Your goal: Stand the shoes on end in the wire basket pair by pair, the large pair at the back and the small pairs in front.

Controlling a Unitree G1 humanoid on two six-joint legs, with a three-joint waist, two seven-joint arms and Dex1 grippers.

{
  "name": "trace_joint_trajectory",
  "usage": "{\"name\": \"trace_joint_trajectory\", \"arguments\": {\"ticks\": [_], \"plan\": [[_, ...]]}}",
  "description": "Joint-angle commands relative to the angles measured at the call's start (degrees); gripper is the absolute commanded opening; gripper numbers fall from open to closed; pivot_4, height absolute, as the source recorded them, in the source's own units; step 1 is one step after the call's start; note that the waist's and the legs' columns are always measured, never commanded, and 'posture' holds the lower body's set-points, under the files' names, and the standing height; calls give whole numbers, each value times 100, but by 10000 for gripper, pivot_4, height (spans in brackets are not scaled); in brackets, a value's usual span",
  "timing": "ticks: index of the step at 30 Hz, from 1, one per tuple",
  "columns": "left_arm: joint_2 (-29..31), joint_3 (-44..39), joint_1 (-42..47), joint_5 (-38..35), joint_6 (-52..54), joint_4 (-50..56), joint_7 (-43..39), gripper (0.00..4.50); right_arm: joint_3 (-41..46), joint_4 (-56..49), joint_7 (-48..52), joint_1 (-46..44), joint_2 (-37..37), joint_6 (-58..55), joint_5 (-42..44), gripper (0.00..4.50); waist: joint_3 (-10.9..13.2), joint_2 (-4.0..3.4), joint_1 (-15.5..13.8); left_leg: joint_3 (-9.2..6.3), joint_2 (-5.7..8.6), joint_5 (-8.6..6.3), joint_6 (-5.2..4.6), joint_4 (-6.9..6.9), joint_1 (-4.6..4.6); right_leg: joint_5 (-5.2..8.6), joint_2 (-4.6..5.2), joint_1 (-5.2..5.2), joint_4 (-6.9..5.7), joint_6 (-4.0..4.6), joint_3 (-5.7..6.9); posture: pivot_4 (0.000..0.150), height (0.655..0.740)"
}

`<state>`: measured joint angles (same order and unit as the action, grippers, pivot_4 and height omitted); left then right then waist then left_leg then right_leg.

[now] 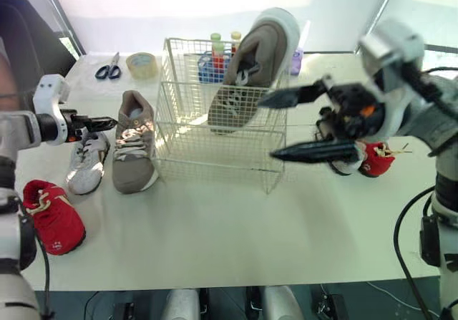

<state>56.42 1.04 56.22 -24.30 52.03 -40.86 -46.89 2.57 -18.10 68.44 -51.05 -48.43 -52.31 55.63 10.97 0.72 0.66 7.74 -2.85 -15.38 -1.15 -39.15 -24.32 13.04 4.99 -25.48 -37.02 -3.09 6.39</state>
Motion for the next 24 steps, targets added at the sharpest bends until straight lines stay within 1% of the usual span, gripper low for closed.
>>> {"name": "trace_joint_trajectory", "arguments": {"ticks": [1, 4, 6, 12, 13, 15, 16, 19, 20, 21, 22, 23, 24], "plan": [[-184, 297, 589, 612, -420, -813, -370, 44153, -78, -165, 353, 12, -190, 129, -117, 45000, 0, 0, -3, 1, 1, -1, -2, -1, -2, 0, 1, -1, -1, 0, 0, 1500, 7400], [-504, 655, 929, 1116, -750, -1399, -682, 44153, -194, -215, 645, 134, -438, 284, -369, 45000, 0, 1, -16, 3, 3, -1, -2, -3, -7, 0, 3, -4, 0, -2, 2, 1500, 7400], [-691, 697, 1098, 1318, -949, -1732, -767, 44153, -231, -171, 681, 169, -474, 435, -555, 45000, 1, 3, -10, 4, 4, -1, -2, -5, -7, 1, 4, -4, 1, -2, 1, 1500, 7400], [-1295, 639, 1371, 1780, -1479, -2509, -501, 44153, -195, -226, 465, 298, -305, 565, -626, 45000, 0, 5, -14, 1, 2, -3, -6, -6, -7, 1, 6, -5, -2, -2, 2, 1500, 7400], [-1360, 607, 1380, 1827, -1549, -2604, -455, 41784, -182, -227, 394, 302, -266, 580, -634, 45000, -1, 6, -18, 1, 3, -3, -6, -7, -7, 1, 7, -4, -4, -2, 1, 1500, 7400], [-1447, 546, 1409, 1897, -1645, -2726, -438, 35301, -164, -220, 308, 313, -231, 596, -655, 45000, -1, 6, -30, 1, 4, -3, -6, -9, -5, 0, 10, -3, -8, -2, 2, 1500, 7400], [-1478, 499, 1431, 1918, -1679, -2772, -420, 30980, -166, -221, 289, 320, -234, 612, -682, 45000, -1, 6, -47, 1, 4, -3, -6, -10, -5, 0, 11, -3, -9, -3, 2, 1500, 7400], [-1544, 273, 1496, 1901, -1743, -2851, -289, 16042, -179, -207, 284, 356, -274, 682, -798, 45000, -2, 6, -118, 0, 4, -3, -7, -13, -4, 0, 12, -2, -9, -2, 3, 1500, 7400], [-1554, 164, 1522, 1869, -1759, -2862, -212, 12181, -192, -196, 300, 367, -299, 726, -861, 45000, -2, 6, -137, -1, 4, -3, -7, -13, -4, 0, 12, -2, -9, -2, 3, 1500, 7400], [-1532, -125, 1610, 1701, -1799, -2863, 55, 8553, -209, -150, 320, 345, -335, 768, -946, 45000, -2, 6, -147, -1, 4, -3, -7, -14, -4, 0, 12, -2, -9, -2, 3, 1500, 7400], [-1521, -342, 1674, 1591, -1826, -2862, 249, 5629, -216, -113, 342, 332, -362, 800, -1004, 45000, -1, 7, -150, -1, 4, -3, -7, -14, -5, 0, 12, -2, -9, -2, 3, 1500, 7400], [-1508, -480, 1734, 1552, -1830, -2853, 407, 4341, -216, -80, 358, 320, -383, 821, -1045, 45000, 1, 11, -147, -3, 4, -3, -8, -14, -6, 0, 13, -2, -8, -2, 4, 1500, 7400], [-1409, -651, 1880, 1495, -1876, -2774, 586, 4341, -238, -50, 359, 319, -459, 859, -1173, 45000, 4, 15, -138, -3, 4, -3, -8, -14, -8, 0, 13, -3, -8, -3, 5, 1500, 7400]]}}
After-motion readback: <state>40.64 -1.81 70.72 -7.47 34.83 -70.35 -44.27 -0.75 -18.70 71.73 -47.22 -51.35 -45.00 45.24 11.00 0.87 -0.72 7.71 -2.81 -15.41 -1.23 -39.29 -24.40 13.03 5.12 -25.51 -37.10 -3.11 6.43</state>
